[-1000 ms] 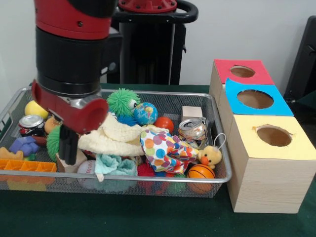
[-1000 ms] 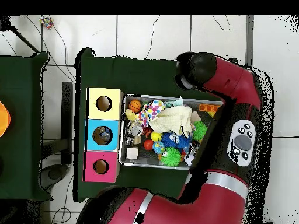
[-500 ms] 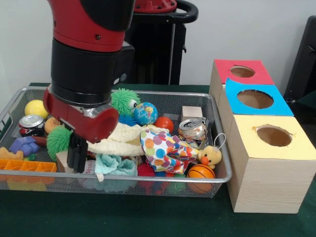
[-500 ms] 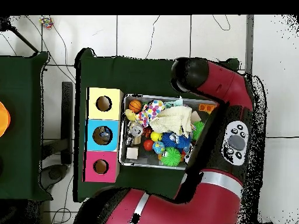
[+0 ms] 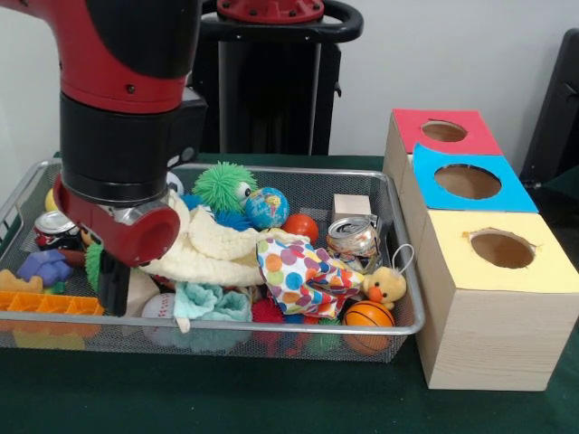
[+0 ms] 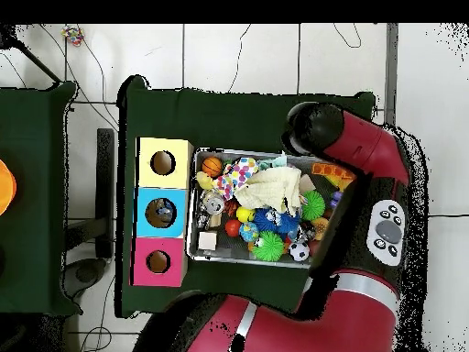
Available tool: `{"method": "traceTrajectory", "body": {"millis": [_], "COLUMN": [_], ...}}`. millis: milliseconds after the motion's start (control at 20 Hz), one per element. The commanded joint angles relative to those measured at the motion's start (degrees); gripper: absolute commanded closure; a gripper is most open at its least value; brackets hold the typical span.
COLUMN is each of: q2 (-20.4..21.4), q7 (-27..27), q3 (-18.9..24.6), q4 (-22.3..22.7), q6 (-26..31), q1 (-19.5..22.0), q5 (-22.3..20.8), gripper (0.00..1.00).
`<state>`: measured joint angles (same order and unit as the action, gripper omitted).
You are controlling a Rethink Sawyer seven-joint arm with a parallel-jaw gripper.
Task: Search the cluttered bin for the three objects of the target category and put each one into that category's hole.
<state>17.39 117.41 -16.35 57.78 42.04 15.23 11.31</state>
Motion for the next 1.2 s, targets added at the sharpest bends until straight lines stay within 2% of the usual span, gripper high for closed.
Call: {"method": "traceTrajectory", "body": {"millis": [50,450,500,700,850,1200], "q2": [2.5,3.3,3.4,3.1,1.9,0.0], "q7": [2.6,6.3,6.5,7.7,10.6,10.4], "q3": [4.6,2.1,1.9,1.3,1.3,2.4], "q4": [10.5,12.2,12.8,13.4,13.8,14.7], "q6": [-2.2,-2.4,-3.0,-4.1,-4.3,-7.4], "q1": [-0.8,-3.6,-4.0,-4.8,-5.3,-4.9], "q5": [-2.4,-2.6,-2.4,-2.3,-0.6,-0.1], "gripper": [1.0,1.0,0.0,0.0,0.0,0.0]}}
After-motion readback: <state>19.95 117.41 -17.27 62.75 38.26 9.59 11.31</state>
